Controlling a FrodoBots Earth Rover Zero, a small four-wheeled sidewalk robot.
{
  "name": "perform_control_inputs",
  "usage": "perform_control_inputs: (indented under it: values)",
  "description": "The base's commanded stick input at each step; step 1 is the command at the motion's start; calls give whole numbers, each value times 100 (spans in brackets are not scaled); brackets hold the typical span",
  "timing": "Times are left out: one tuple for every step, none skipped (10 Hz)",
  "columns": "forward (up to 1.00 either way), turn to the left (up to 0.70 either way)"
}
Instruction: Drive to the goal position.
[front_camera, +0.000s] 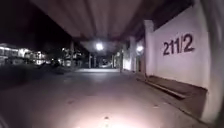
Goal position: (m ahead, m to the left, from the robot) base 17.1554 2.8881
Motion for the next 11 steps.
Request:
perform_control_inputs:
  values:
    - [100,-4]
    - [100,-4]
    - [100,-4]
    - [100,-4]
    - [100,-4]
    - [100,-4]
    - [100,-4]
    - [100,-4]
    - [100,-4]
    - [100,-4]
    - [100,-4]
